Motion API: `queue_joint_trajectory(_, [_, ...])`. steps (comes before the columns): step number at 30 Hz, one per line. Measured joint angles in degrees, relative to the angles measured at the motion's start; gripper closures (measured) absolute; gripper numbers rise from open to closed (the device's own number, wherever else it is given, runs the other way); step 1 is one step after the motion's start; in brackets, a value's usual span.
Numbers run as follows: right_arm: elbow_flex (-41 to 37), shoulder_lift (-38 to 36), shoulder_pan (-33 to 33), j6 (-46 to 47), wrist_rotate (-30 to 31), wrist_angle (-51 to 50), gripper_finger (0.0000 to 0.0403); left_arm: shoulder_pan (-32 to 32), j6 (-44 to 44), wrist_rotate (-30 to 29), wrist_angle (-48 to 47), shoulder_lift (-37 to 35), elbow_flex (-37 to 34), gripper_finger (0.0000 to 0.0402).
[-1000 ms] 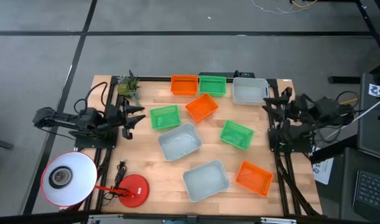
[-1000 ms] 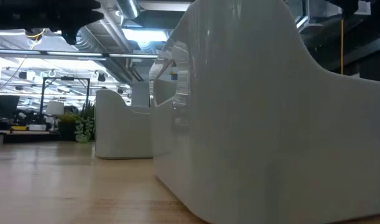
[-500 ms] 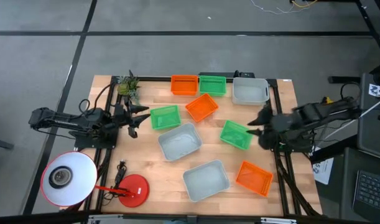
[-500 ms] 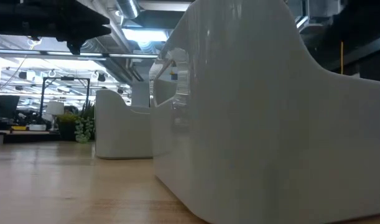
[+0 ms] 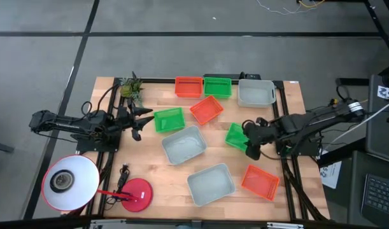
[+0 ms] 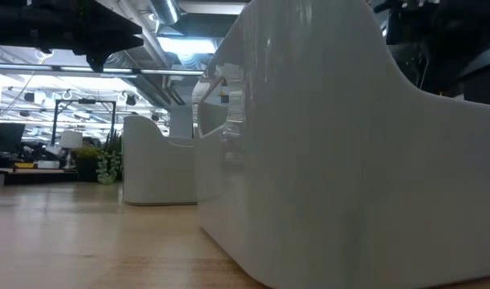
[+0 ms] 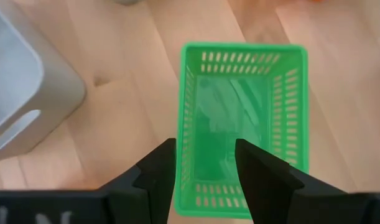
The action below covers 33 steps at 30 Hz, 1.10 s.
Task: Stack baskets by color
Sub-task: Stack the bottom right green bin on the top green bin
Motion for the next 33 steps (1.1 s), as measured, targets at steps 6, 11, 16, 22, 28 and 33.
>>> queue_joint_trajectory(6, [0.0,4.24,0.0,1.27,-0.12,0.0,0.0238,0.0,0.08,-0.01,-0.94,0.0,0.0,0.0249])
queue_joint_trajectory(11, [0.0,6.76,0.0,1.66,-1.71,0.1,0.0238,0.0,0.1,0.0,-1.34,0.0,0.0,0.0249])
queue_joint_trajectory(16, [0.0,8.27,0.13,4.29,-1.82,0.72,0.0238,0.0,0.11,0.0,-1.37,0.0,0.0,0.0249])
queue_joint_trajectory(22, [0.0,10.94,0.13,5.94,-1.92,0.94,0.0238,0.0,0.18,-0.01,-3.19,0.0,0.0,0.0249])
queue_joint_trajectory(28, [0.0,14.28,0.13,8.63,-2.59,2.62,0.0238,0.0,0.23,-0.03,-4.59,0.0,0.0,0.0249])
queue_joint_trajectory(33, [0.0,15.88,0.13,8.38,-3.3,5.44,0.0238,0.0,0.22,-0.03,-4.57,0.0,0.0,0.0249])
